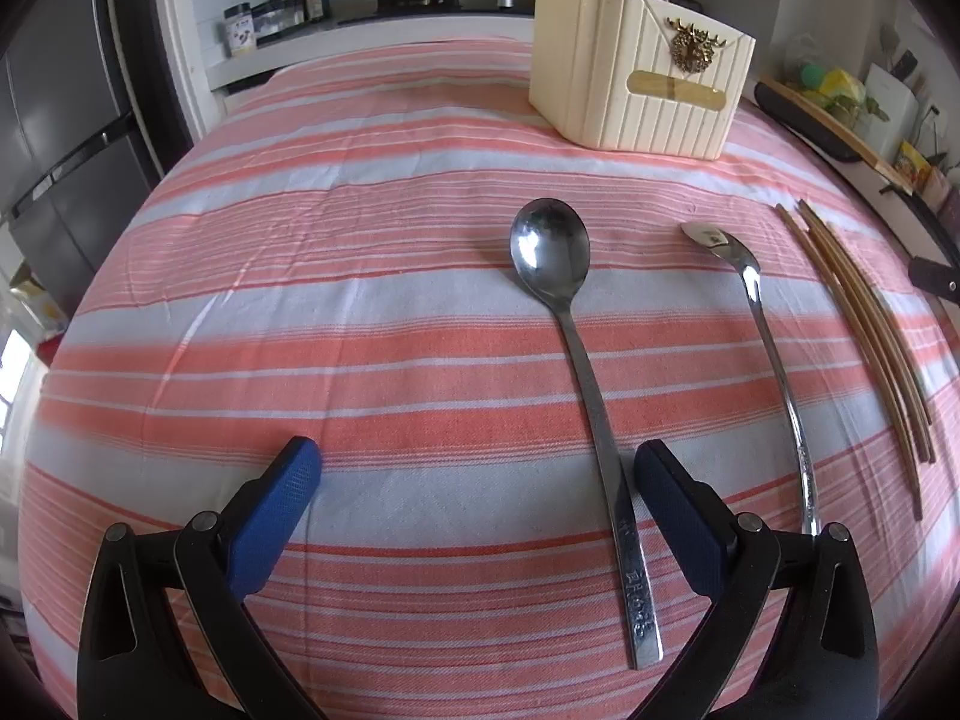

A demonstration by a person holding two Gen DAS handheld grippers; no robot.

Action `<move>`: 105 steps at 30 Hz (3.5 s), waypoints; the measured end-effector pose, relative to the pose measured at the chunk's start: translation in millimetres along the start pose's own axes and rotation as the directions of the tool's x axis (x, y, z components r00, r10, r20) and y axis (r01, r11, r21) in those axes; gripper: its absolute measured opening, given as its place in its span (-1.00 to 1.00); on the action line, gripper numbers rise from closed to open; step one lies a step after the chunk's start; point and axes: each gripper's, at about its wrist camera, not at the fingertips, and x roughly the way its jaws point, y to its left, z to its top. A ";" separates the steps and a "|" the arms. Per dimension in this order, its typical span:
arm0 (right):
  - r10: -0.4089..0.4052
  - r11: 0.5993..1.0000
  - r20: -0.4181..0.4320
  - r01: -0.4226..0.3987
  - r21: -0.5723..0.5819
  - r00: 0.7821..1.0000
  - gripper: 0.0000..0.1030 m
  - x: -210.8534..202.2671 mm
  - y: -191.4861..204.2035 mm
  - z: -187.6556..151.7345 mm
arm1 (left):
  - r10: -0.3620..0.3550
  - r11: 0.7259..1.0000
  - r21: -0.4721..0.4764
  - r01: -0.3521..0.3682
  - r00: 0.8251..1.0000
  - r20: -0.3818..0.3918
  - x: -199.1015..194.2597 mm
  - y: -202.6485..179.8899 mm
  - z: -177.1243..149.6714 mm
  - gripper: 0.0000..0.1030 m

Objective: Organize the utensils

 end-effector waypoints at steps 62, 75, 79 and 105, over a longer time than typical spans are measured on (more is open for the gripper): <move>0.114 0.993 0.111 -0.112 -0.028 0.987 -0.89 -44.3 -63.8 67.3 | -0.211 0.977 0.073 0.199 0.948 0.237 -87.2 -15.7 57.1 -0.32; 0.072 0.990 0.305 -0.031 -0.137 0.950 -0.90 -133.9 -35.1 43.1 | -0.283 0.959 0.088 0.270 0.876 0.391 -158.1 -20.6 53.0 -0.32; 0.073 0.992 0.340 -0.033 -0.122 0.937 -0.90 -144.9 -33.3 54.1 | -0.290 0.956 0.082 0.282 0.869 0.400 -164.1 -18.0 64.9 -0.33; 0.216 0.976 0.408 -0.179 -0.127 0.887 -0.90 -135.2 -10.5 199.0 | -0.329 0.943 0.097 0.318 0.853 0.404 -157.0 9.2 200.5 -0.97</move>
